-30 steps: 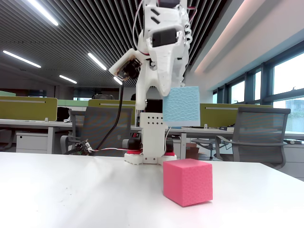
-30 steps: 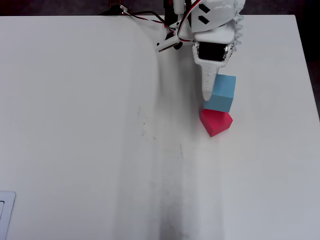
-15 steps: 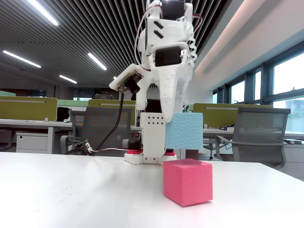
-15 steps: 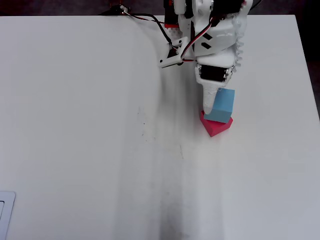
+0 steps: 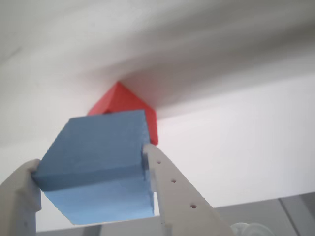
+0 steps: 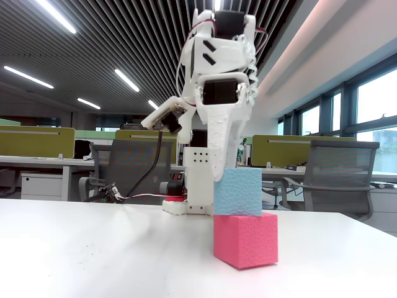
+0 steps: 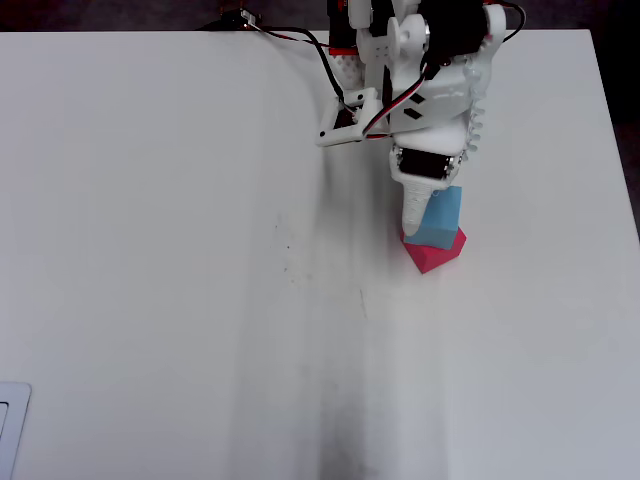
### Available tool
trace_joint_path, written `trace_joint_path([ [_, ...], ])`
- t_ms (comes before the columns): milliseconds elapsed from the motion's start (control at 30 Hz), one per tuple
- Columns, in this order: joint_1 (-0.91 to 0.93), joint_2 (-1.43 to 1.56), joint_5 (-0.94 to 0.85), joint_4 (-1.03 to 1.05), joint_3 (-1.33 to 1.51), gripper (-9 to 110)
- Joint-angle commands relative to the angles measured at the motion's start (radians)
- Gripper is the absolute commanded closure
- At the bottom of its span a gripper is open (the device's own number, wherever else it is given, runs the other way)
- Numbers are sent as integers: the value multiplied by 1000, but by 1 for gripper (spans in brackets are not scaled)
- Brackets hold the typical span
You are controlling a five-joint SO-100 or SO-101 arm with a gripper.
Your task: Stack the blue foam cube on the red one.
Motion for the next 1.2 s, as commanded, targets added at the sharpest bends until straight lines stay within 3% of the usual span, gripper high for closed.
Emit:
trace_joint_path([
  [0, -2, 3, -3, 2, -8, 76],
  [467, 18, 3, 3, 60, -89, 60],
  [1167, 6, 163, -3, 175, -110, 62],
])
